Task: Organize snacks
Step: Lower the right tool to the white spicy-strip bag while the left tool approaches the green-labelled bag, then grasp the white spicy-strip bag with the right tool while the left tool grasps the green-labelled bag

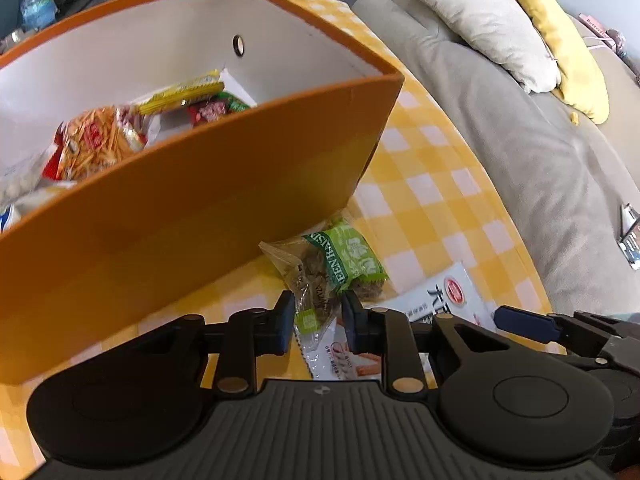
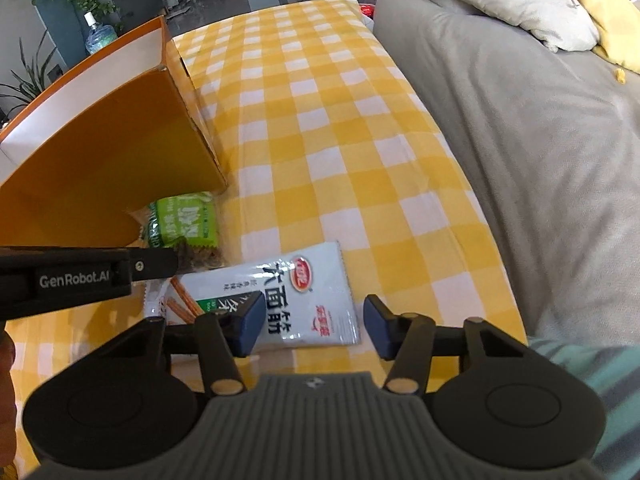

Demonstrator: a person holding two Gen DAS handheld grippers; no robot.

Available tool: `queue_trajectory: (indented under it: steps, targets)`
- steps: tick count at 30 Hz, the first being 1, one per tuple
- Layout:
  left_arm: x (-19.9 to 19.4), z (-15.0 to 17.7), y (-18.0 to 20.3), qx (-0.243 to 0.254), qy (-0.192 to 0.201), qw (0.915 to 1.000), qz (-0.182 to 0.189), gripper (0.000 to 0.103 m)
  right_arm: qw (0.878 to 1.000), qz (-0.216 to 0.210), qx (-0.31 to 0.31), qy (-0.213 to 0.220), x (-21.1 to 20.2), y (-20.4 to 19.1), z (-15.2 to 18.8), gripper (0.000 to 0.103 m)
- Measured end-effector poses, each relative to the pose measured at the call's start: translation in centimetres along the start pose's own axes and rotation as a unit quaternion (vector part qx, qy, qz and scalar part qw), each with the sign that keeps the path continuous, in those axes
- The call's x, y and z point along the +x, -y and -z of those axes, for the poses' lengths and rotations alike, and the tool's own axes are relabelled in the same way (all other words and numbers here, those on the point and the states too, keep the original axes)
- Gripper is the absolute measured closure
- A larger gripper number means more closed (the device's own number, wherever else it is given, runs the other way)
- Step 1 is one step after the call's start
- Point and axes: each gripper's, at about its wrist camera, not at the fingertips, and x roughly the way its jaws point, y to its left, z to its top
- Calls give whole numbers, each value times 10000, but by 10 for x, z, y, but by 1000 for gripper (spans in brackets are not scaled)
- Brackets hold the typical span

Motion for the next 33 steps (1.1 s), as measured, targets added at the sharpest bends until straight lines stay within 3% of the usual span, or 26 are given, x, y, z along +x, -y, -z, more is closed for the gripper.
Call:
queue_trajectory:
  steps: [8,13,18,21,24,25,27,30,33]
  targets:
    - [-18,24,-6,-56,-353,9993,52,82,9979,-428,360,-325,-9,-2,12,51]
    - [-30,38,-19,-277,-526,9982,-69,82,9963,-701,419,-263,0,-12,8,50]
    - [-42,46,-34,-479,-596,9964,-364,82,9950,-975,-15,-227,4,-36,9,50]
    - [-47,50,-41,-545,-623,9947,-617,81,9953,-829,-464,-181,5,-56,14,45]
    - [-51,52,-50,-750,-643,9939,-490,80,9937,-601,-944,-117,5,-69,20,42]
    - [-52,52,-53,-792,-611,9941,-411,77,9925,-550,-1085,-104,5,-73,22,42]
    - [-55,51,-57,-744,-543,9949,-405,57,9905,-465,-1292,-85,5,-78,25,41]
    - [-62,46,-54,-503,-404,9950,-756,38,9897,-443,-1361,-76,4,-78,26,43]
    - [-66,40,-47,-184,-313,9962,-794,33,9898,-436,-1352,-77,3,-75,25,46]
